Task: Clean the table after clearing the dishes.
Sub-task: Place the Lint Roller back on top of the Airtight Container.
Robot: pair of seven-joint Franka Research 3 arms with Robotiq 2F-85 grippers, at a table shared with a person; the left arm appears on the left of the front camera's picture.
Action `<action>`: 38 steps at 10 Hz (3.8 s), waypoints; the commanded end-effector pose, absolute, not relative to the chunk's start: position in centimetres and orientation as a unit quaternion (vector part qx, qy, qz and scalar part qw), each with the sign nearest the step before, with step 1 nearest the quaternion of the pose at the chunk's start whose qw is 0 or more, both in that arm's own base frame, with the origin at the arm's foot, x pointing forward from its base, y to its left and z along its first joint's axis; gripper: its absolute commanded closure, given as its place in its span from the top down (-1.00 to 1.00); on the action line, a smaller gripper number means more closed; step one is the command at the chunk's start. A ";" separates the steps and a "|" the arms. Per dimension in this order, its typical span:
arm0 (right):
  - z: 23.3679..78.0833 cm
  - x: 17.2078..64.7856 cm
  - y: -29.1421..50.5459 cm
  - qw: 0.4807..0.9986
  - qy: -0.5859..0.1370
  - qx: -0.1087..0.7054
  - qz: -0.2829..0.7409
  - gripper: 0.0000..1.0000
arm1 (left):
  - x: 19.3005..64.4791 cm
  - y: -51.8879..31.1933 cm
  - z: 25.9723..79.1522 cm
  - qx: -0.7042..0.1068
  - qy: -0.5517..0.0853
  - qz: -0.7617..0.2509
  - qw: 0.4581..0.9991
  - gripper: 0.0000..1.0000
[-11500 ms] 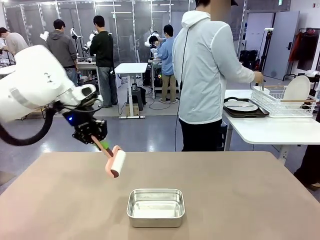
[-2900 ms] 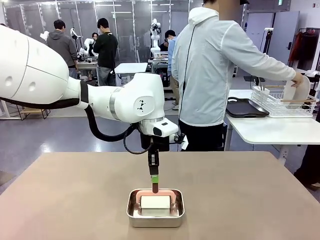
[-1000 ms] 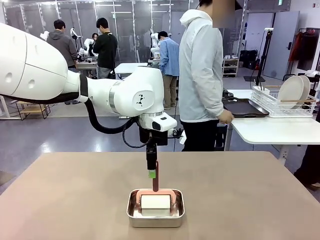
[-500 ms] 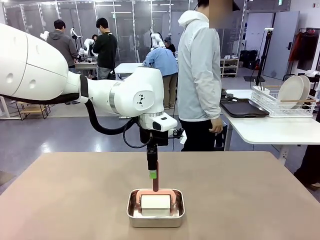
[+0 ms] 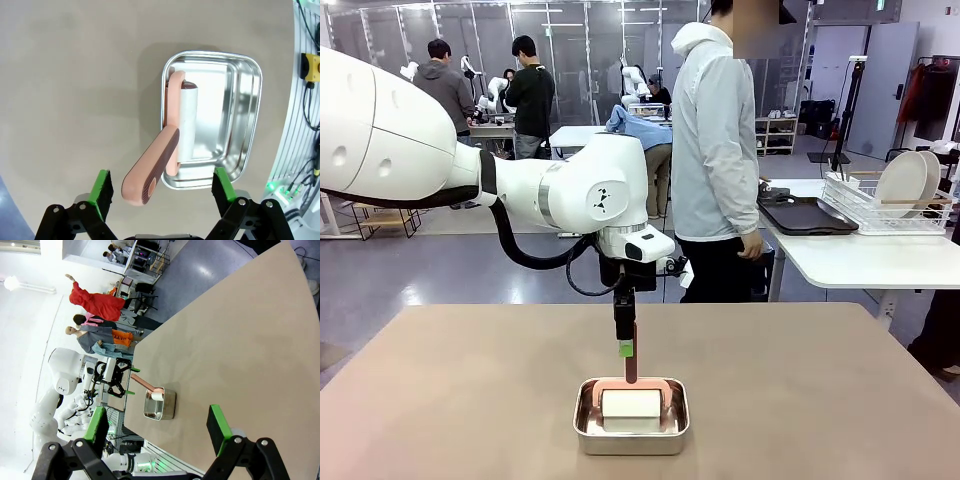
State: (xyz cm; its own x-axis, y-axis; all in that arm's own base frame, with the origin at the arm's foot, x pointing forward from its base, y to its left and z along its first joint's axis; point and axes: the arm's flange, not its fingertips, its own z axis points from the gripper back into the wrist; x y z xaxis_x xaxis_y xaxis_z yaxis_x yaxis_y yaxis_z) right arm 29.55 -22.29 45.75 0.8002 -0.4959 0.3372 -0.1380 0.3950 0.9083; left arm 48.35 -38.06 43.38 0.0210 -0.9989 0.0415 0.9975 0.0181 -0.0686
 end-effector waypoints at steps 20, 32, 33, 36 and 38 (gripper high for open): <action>45.9 29.5 -22.2 0.780 -0.299 0.539 -0.108 1.00 | 28.7 24.9 48.6 -0.589 -0.372 0.069 0.714 1.00; 45.9 29.5 -22.2 0.780 -0.299 0.539 -0.108 1.00 | 28.1 25.9 48.4 -0.579 -0.365 0.085 0.725 1.00; 45.9 29.5 -22.2 0.780 -0.299 0.539 -0.108 1.00 | 28.1 25.9 48.4 -0.579 -0.365 0.085 0.725 1.00; 45.9 29.5 -22.2 0.780 -0.299 0.539 -0.108 1.00 | 28.1 25.9 48.4 -0.579 -0.365 0.085 0.725 1.00; 45.9 29.5 -22.2 0.780 -0.299 0.539 -0.108 1.00 | 28.1 25.9 48.4 -0.579 -0.365 0.085 0.725 1.00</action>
State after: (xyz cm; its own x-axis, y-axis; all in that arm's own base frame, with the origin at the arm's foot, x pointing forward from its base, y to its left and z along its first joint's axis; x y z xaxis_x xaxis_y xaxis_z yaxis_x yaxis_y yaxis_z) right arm 29.54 -22.30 45.77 0.8002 -0.4958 0.3374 -0.1384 0.3947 0.9083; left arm 28.34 25.92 47.88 0.7241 0.5415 0.4271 0.2907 0.3219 -0.9010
